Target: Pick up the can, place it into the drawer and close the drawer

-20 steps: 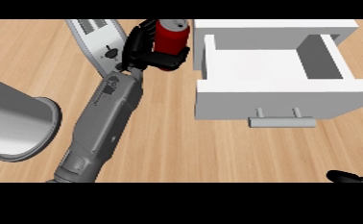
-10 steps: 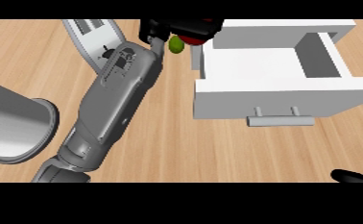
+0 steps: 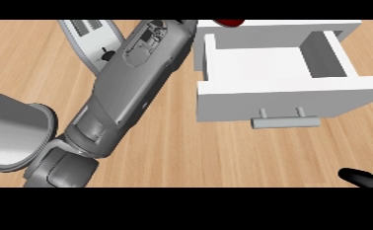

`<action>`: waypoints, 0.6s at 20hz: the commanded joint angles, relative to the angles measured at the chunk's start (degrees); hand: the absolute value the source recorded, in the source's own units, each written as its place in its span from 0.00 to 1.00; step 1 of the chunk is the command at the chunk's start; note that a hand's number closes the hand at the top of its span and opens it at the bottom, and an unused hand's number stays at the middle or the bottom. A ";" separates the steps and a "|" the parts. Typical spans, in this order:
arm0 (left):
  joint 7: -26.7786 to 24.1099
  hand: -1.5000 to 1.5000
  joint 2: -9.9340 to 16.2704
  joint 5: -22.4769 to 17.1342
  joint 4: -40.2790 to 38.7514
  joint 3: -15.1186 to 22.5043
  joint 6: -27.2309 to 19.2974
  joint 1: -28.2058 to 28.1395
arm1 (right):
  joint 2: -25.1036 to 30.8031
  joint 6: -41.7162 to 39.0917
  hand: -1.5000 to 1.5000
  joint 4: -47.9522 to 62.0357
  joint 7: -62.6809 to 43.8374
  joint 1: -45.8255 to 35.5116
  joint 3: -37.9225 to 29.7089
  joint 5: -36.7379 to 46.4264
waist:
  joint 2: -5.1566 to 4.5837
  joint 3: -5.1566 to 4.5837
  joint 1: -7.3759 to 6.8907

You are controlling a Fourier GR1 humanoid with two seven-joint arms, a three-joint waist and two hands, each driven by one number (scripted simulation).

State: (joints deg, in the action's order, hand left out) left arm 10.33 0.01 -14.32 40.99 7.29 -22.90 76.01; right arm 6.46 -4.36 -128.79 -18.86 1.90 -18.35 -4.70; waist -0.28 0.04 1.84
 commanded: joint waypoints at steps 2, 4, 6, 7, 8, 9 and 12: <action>4.21 1.00 -0.01 -2.93 -4.79 3.89 -3.68 8.28 | 1.35 0.15 0.00 -0.27 -1.86 -0.87 -1.32 -0.77 | 0.03 0.03 0.92; -2.12 1.00 -0.01 -4.65 -8.90 3.82 -2.11 7.49 | -0.33 -0.72 0.00 1.87 2.67 0.79 0.49 1.12 | -0.33 0.06 1.19; -0.58 1.00 -0.01 -5.57 -12.48 3.59 -2.57 10.82 | -2.31 0.87 0.00 -0.47 1.50 0.59 3.62 3.56 | -0.45 0.06 1.49; -1.36 1.00 -0.01 -7.37 -12.40 5.32 -2.58 10.31 | 0.99 -0.77 0.00 0.23 -0.95 -1.00 0.51 -0.38 | -0.44 0.07 1.91; -0.27 1.00 -0.01 -7.16 -14.50 5.46 -3.73 12.78 | 0.44 0.56 0.00 0.66 -2.16 -3.38 1.51 -0.10 | -0.61 0.08 2.18; -2.44 1.00 -0.01 -6.13 -16.23 3.09 -1.80 11.76 | 1.15 -0.04 0.00 -3.98 -4.82 -0.65 0.51 -1.27 | -0.48 0.04 1.84; -0.99 1.00 -0.01 -10.46 -15.97 8.61 -5.65 13.46 | 0.88 1.43 0.00 0.95 -2.79 -4.74 1.35 0.64 | -0.75 0.10 2.87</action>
State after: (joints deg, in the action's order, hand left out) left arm 9.49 0.00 -21.72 27.43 13.02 -26.86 87.50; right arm 6.99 -4.15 -128.99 -20.56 0.06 -17.64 -5.04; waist -0.76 0.12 3.90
